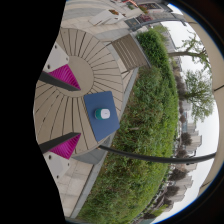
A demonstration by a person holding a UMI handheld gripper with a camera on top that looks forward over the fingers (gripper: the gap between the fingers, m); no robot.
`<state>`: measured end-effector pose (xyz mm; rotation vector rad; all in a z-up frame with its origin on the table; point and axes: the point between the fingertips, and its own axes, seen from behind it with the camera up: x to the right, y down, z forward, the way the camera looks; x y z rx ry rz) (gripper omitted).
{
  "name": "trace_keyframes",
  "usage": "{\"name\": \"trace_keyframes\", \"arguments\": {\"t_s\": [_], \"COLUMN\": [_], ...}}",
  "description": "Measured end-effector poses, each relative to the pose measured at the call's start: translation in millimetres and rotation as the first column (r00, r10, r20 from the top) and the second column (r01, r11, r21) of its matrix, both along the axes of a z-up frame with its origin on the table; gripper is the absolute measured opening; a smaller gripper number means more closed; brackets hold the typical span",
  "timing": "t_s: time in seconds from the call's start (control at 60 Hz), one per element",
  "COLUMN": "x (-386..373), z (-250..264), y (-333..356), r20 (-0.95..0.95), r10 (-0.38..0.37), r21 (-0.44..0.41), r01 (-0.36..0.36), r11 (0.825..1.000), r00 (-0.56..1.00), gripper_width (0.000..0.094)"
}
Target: Arrange mouse
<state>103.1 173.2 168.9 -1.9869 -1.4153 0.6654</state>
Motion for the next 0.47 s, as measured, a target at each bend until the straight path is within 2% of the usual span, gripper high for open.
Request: {"name": "trace_keyframes", "arguments": {"t_s": [0.133, 0.217, 0.467], "x": [62.2, 84.2, 108.6], "z": [29.0, 42.0, 42.3], "y": [-9.5, -15.1, -30.9], "r20": [0.03, 0.031, 0.026], "r10": [-0.016, -0.003, 0.029], "r21": [0.046, 0.073, 0.087], "r01": [0.015, 0.0, -0.031], "r11": [0.999, 0.997, 0.996], "r00": [0.999, 1.0, 0.999], "gripper_width": [0.0852, 0.0851, 0.0843]}}
